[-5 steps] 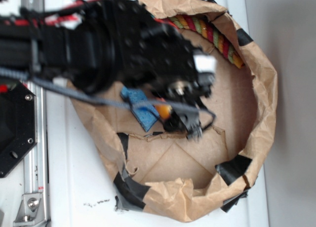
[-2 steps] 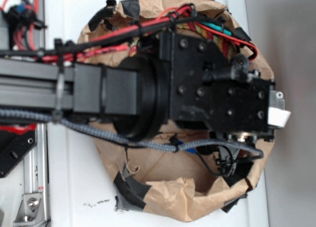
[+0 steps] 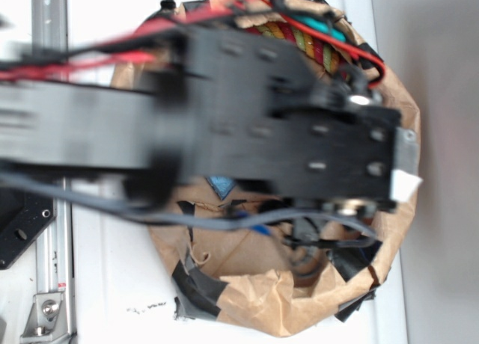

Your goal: Grab the yellow duck.

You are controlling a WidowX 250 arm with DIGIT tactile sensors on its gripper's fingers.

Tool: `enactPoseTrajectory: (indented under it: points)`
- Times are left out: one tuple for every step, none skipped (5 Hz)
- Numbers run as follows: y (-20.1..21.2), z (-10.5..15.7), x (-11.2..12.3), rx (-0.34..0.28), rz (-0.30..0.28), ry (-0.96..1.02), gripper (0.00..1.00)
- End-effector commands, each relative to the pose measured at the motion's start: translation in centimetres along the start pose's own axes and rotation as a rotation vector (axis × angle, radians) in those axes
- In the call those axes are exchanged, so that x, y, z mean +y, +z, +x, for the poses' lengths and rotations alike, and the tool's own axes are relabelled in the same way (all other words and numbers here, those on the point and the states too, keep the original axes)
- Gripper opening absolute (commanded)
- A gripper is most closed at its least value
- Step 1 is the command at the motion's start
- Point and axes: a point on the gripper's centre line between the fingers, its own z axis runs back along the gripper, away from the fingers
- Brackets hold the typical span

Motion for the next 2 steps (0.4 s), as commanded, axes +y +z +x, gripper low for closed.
enactPoseTrajectory:
  points:
    - [5.35, -1.66, 1.63, -0.046, 0.048, 0.112, 0.00]
    - [4.88, -2.11, 1.06, -0.044, 0.020, 0.126, 0.00]
